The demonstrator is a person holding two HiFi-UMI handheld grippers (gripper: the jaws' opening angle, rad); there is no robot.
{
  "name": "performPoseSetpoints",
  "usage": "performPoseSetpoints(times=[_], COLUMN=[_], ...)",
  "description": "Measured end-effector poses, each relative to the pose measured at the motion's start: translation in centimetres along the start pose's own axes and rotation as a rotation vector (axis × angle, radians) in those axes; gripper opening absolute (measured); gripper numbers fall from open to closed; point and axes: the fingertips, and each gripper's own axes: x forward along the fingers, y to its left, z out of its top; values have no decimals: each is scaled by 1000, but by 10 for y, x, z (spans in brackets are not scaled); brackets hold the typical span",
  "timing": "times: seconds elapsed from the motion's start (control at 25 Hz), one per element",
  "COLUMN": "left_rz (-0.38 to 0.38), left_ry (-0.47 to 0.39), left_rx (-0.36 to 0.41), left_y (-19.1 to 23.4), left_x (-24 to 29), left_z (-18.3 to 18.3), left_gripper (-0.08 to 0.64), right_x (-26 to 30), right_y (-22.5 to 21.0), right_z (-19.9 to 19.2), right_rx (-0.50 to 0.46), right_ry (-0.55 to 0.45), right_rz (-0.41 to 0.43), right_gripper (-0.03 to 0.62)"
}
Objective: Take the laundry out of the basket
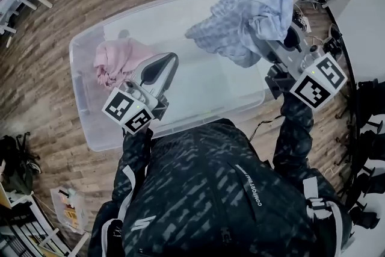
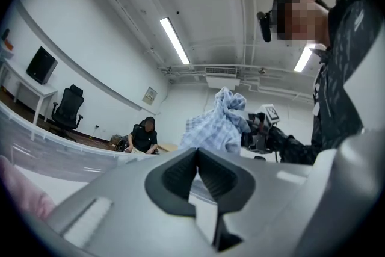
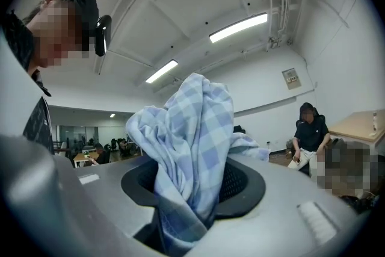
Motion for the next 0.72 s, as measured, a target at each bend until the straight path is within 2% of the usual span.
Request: performPoseSetpoints(times=[0.32, 0.72], left_rz=[3, -19], left_ry=[-3, 26], left_rx=[4, -1], left_y=[-14, -33], left_x=[53, 109], left_z=[-6, -25], left_gripper=[9, 9], right_x=[-59, -110], right_y=[-79, -148], right_z=[28, 21], right_rx=[-7, 11], right_ry=[-72, -74], right_rz=[-95, -182], right_gripper=[195, 195])
